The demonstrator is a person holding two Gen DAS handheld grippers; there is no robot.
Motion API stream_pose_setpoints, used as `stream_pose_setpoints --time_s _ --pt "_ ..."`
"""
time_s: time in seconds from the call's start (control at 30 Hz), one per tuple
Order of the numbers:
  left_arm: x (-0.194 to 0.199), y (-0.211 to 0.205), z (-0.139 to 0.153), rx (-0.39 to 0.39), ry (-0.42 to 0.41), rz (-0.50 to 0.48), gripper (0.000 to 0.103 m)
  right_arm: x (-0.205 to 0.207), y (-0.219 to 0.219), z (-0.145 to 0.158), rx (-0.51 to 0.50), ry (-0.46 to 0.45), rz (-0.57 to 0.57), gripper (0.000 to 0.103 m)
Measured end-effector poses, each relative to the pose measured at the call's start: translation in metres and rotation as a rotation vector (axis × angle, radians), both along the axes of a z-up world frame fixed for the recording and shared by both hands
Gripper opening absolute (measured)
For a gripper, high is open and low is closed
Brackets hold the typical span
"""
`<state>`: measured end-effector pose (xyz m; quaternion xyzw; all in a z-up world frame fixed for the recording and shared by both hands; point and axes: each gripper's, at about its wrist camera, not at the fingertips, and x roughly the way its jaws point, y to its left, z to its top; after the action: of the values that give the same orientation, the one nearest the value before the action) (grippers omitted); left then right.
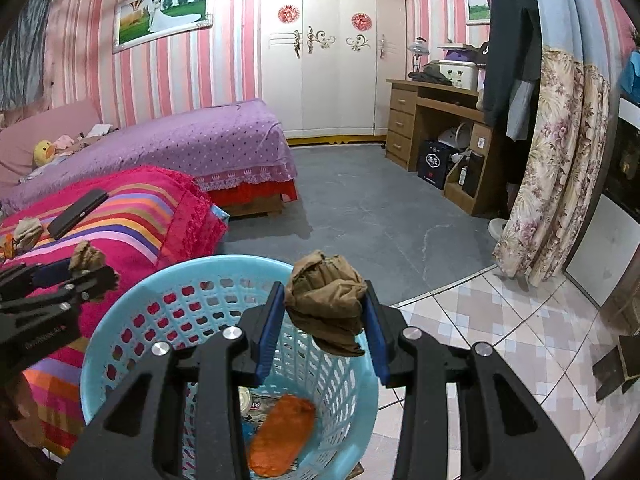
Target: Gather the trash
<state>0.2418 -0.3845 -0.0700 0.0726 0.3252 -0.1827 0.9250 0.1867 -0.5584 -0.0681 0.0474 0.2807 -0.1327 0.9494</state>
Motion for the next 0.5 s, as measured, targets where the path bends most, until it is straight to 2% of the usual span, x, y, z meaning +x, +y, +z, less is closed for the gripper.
stream_pose_setpoints --time_s 0.1,0.23,0.3,0.5 --pt "0.001 -0.005 -0.004 0.018 -0.008 -0.006 0.055 0.000 -0.005 -0.006 0.019 0.011 -0.003 0.038" --pt "0.008 -0.005 -0.010 0.024 0.030 -0.002 0.063 0.001 -0.007 -0.007 0.017 0.018 -0.005 0.038" --pt "0.012 -0.003 -0.010 0.025 0.042 0.003 0.077 0.001 -0.007 -0.008 0.017 0.017 -0.006 0.038" --pt "0.013 0.018 -0.002 0.022 -0.002 0.028 0.091 0.001 -0.006 -0.010 0.011 0.026 -0.008 0.038"
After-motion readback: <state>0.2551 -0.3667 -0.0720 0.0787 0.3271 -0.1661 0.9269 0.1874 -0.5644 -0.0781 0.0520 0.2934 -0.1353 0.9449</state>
